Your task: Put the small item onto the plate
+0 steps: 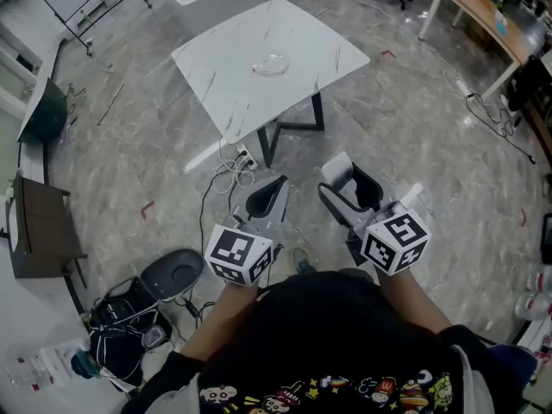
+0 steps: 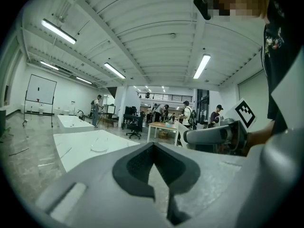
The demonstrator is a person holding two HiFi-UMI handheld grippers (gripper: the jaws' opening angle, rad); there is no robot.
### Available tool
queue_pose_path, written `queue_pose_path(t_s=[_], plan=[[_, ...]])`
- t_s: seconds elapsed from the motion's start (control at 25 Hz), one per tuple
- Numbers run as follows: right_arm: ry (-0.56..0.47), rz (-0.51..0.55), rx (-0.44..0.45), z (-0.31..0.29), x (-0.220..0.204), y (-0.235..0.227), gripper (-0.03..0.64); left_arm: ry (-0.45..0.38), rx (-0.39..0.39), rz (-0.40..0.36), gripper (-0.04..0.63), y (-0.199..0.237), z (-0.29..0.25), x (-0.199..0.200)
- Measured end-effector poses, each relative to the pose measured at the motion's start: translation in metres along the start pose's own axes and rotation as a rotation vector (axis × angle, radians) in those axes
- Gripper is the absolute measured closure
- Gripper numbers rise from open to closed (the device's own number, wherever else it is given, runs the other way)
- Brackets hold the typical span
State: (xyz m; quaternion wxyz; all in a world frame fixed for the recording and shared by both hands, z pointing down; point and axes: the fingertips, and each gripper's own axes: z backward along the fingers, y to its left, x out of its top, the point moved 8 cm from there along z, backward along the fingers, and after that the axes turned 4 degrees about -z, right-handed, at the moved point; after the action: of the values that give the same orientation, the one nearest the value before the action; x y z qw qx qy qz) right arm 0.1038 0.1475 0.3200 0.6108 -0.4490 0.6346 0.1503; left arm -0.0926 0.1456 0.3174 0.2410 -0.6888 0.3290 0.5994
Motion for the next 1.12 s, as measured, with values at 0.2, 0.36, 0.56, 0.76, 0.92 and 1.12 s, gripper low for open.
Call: queue_pose_path(t_s=[0.2, 0.36, 0.56, 0.76, 0.92, 1.12], plan=[[0.013, 0.003, -0.012, -0.015, 0.002, 0.007, 0.284, -0.002, -0.013, 0.009, 0.595, 0.018, -0.001, 0.0], [0.02, 0.006, -0.012, -0.022, 0.001, 0.007, 0.285, -0.017, -0.008, 0.011, 0.595, 0.025, 0.0, 0.001], [0.027, 0.006, -0.001, -0.032, 0.0, 0.003, 0.285, -0.016, 0.003, 0.009, 0.595, 0.03, -0.003, 0.0], [0.014, 0.001, 0.02, -0.046, 0.006, -0.009, 0.285, -0.011, 0.031, -0.006, 0.595, 0.039, -0.01, 0.004], [0.008, -0.006, 0.029, -0.061, 0.012, -0.028, 0.284, 0.004, 0.044, -0.011, 0.595, 0.05, -0.027, 0.005], [0.007, -0.01, 0.044, -0.083, 0.026, -0.06, 0.285, 0.016, 0.055, -0.027, 0.595, 0.065, -0.062, 0.014]])
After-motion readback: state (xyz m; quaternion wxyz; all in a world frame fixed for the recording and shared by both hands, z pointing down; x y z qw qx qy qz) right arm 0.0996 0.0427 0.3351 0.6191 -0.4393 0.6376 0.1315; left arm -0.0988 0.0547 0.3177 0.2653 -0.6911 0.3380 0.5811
